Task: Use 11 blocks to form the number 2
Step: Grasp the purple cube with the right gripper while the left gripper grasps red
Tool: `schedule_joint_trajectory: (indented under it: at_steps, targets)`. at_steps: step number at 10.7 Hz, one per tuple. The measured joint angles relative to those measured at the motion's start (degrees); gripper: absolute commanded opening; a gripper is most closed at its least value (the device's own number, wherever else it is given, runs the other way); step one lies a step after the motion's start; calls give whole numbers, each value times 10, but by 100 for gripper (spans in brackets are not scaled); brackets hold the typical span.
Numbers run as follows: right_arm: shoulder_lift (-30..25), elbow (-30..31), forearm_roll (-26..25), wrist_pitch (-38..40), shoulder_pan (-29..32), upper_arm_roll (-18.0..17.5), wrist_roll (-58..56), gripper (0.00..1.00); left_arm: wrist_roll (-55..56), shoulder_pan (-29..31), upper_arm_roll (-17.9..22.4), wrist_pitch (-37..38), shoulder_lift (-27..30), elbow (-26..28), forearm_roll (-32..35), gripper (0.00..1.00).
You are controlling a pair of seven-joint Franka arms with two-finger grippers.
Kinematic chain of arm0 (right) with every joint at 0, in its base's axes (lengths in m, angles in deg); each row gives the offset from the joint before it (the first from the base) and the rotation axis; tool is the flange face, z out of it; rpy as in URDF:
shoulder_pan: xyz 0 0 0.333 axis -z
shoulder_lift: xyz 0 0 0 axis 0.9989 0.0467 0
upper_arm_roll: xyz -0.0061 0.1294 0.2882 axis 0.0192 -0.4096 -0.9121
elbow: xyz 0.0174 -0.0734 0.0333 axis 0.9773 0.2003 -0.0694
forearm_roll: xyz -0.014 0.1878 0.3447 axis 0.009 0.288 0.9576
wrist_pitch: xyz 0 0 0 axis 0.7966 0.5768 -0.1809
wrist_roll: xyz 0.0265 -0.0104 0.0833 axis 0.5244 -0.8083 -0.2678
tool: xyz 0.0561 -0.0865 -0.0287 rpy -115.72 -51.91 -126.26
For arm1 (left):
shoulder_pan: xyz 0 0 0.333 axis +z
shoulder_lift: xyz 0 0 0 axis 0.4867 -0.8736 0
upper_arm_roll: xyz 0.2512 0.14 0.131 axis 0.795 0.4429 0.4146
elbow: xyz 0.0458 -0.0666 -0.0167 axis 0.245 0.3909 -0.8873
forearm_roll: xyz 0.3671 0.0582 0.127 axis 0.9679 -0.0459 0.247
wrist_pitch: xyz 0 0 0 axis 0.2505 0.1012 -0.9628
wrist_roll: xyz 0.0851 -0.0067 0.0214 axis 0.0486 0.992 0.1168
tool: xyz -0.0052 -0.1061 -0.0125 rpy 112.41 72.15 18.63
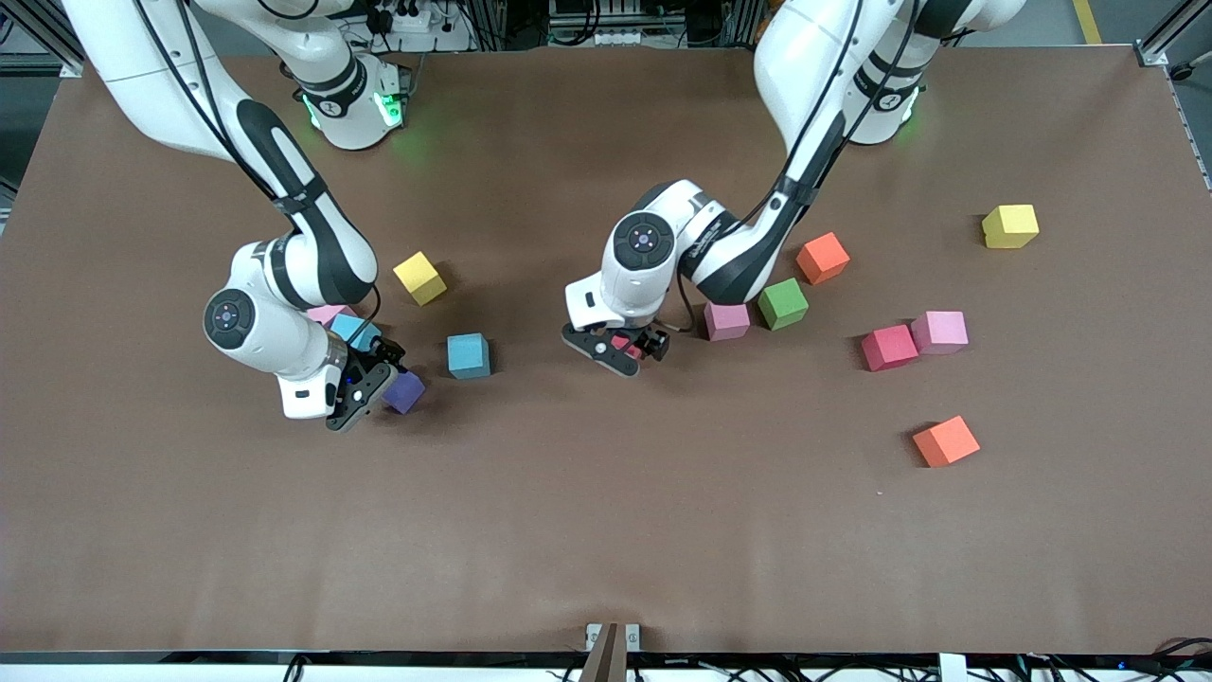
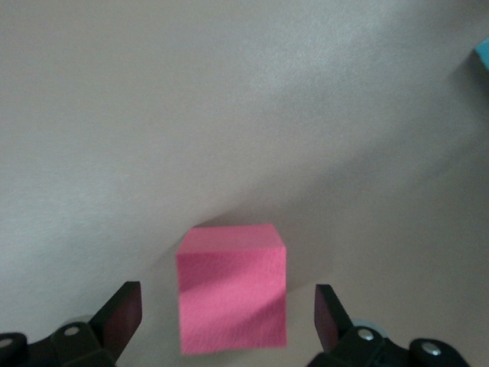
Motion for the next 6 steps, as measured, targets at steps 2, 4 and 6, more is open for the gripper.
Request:
schedule_joint_trajectory:
  at_steps: [2, 4, 6]
  targets:
    - [2, 3, 5, -4, -1, -1, 0, 100, 8, -10, 7, -9, -13, -1, 0, 100]
    - [4, 8, 12, -10, -2, -1, 0, 100, 8, -11, 9, -16, -15, -1, 0, 99]
    - [7, 18, 28, -26, -5, -2, 0, 100, 8, -11, 11, -21, -17, -1, 0, 63]
